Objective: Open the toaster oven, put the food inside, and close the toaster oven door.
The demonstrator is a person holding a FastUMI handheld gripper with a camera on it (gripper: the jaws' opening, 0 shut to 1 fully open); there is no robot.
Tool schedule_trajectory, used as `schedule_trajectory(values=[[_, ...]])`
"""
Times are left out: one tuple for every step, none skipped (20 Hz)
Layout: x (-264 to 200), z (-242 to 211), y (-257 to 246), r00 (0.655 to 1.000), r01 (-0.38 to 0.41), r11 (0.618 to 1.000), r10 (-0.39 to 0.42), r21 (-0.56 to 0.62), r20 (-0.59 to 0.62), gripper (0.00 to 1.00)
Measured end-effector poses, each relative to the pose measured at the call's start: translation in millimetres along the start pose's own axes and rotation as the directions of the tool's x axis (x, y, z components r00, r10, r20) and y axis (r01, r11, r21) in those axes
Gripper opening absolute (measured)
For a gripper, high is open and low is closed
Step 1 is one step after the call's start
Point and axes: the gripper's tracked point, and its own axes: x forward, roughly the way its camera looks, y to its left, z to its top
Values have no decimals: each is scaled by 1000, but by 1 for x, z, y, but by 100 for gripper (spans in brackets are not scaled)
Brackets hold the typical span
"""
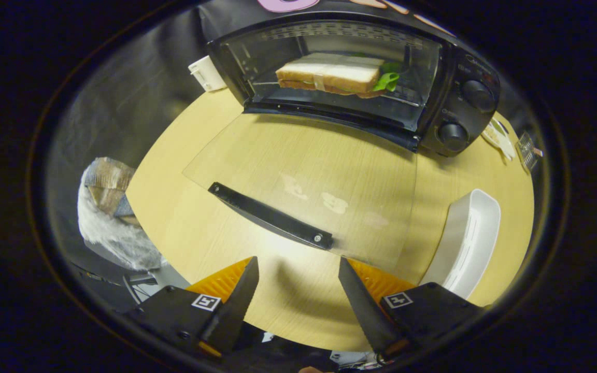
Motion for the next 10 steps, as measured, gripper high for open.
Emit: schedule_trajectory(values=[[0,2,0,1000,0,1000,0,9,10,98],[-2,3,0,1000,1,1000,-1,14,25,98],[-5,7,1,999,0,1000,-1,21,45,98],[-8,10,1,998,-2,999,0,33,63,98],[-11,14,2,997,-8,999,4,53,82,98],[-15,18,4,995,-19,997,11,76,98,98],[-18,22,4,994,-31,995,20,100,112,98],[-21,25,4,992,-43,992,28,121,123,98],[-24,30,4,990,-51,988,32,143,135,98],[-28,34,5,987,-59,985,34,161,155,97]])
